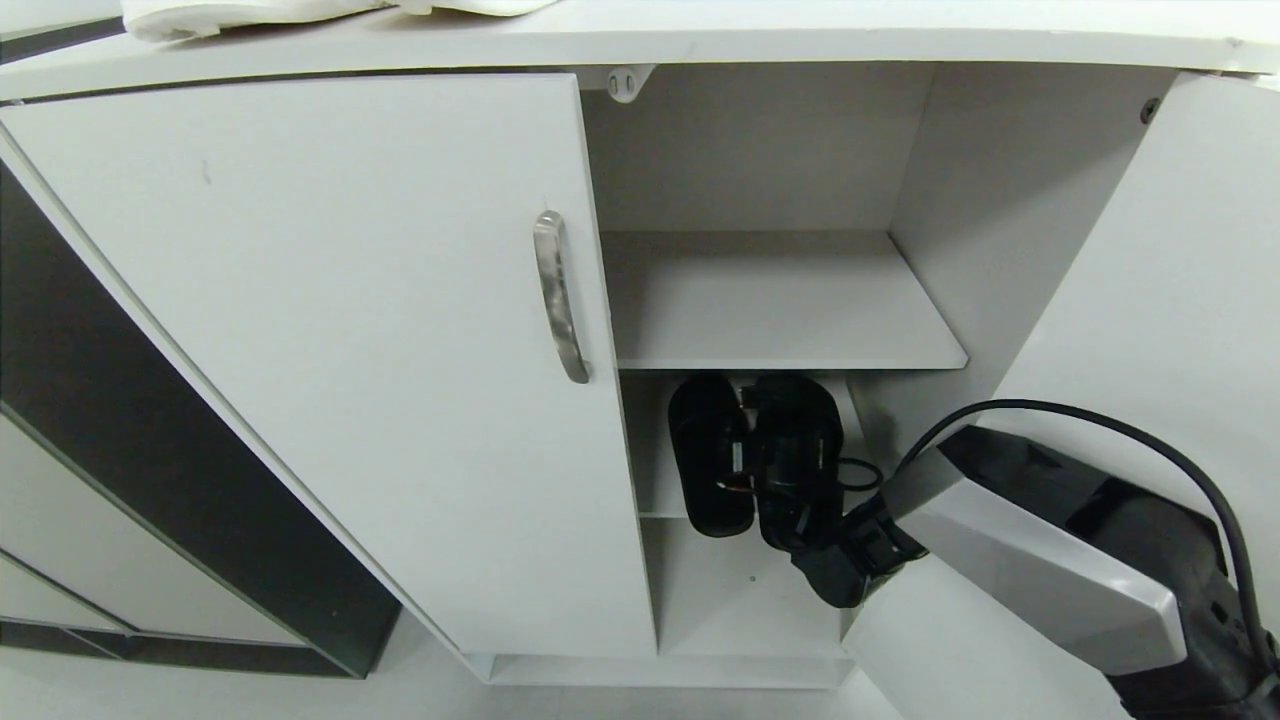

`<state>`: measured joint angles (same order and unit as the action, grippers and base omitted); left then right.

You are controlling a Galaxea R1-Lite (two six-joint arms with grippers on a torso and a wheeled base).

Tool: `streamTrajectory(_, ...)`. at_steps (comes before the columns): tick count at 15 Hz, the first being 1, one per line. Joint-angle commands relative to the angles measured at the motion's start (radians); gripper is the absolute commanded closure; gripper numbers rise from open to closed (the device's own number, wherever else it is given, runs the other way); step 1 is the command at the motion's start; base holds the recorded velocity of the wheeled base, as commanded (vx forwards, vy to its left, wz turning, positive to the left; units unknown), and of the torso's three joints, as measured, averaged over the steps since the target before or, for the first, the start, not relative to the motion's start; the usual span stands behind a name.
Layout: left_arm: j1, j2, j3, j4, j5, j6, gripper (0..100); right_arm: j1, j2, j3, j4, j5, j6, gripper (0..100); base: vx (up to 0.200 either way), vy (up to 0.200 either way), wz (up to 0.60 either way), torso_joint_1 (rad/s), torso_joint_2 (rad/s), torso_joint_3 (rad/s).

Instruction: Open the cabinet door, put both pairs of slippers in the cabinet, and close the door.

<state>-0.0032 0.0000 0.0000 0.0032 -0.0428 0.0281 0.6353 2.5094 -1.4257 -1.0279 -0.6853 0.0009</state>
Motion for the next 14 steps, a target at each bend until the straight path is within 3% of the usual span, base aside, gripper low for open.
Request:
streamTrajectory(1, 0.000, 0.002, 0.000, 0.000, 0.000, 0.000, 100, 0.040, -0.103, 0.160, -0.070, 0.000, -0.001, 0, 0.000, 0.000, 0.00, 0.000, 0.00, 0.000)
streamTrajectory(8, 0.000, 0.002, 0.000, 0.000, 0.000, 0.001, 100, 0.136, -0.181, 0.539, -0.388, 0.000, -0.010, 0, 0.000, 0.000, 0.00, 0.000, 0.00, 0.000)
streamTrajectory(14, 0.000, 0.002, 0.000, 0.000, 0.000, 0.001, 100, 0.144, -0.175, 0.559, -0.429, -0.002, -0.025, 0, -0.033, 0.000, 0.00, 0.000, 0.00, 0.000)
